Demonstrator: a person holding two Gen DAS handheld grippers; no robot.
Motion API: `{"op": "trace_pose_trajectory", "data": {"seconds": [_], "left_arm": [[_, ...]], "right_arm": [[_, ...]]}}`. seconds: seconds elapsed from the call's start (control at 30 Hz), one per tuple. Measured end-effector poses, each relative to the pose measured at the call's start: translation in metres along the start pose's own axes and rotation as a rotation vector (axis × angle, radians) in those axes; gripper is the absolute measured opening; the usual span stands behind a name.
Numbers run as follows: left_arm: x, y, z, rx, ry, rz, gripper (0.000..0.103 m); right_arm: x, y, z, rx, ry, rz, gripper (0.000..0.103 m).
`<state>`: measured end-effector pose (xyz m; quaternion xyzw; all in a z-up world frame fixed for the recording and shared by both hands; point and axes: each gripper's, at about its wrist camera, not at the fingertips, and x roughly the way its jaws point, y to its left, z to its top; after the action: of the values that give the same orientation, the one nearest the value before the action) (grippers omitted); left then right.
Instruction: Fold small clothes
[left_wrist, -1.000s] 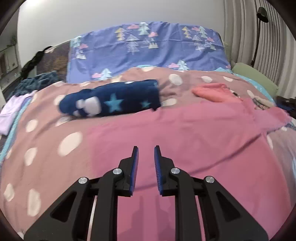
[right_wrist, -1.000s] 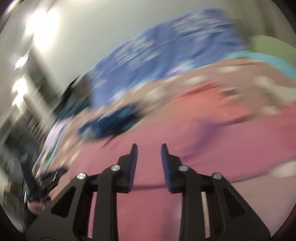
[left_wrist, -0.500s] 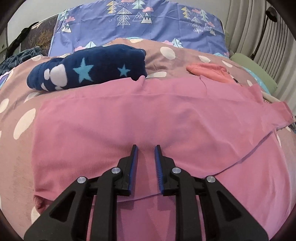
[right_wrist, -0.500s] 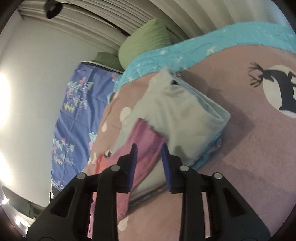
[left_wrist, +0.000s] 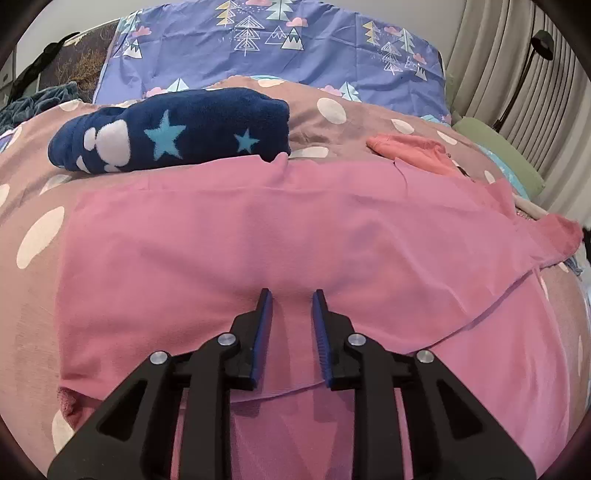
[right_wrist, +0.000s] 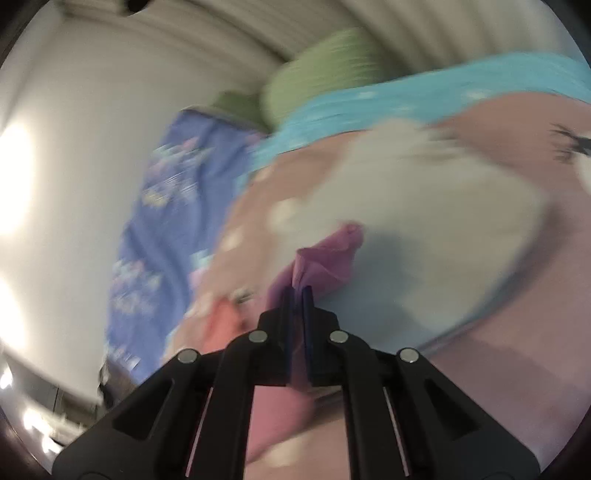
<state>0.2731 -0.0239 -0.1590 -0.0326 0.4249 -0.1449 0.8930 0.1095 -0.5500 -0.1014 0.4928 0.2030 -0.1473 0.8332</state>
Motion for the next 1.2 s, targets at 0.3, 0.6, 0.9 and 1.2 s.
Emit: {"op": "trace_pose_trajectory", "data": {"seconds": [0.3,0.6,0.9,1.2], "left_arm": [[-0.002,0.005,-0.001,-0.026,-0.009,-0.055,0.031],[-0.003,0.033,-0.004,-0.171,-0.029,-0.229,0.032],[-0.016,0.019,0.003,-0.212,-0.010,-0.384,0.058],[0.025,-0.029,0.035,-0.202,0.142,-0.388,0.049]], "right_arm": [[0.037,0.239,-0.197,-0.463,0.314,0.511,0.005],[0.120,0.225,-0.363,-0.632,0.681,0.315,0.005],[0.119,0.198,-0.388,-0.695,0.675,0.332,0.006],[0.116,0.200,-0.400,-0.771,0.643,0.331,0.009]]}}
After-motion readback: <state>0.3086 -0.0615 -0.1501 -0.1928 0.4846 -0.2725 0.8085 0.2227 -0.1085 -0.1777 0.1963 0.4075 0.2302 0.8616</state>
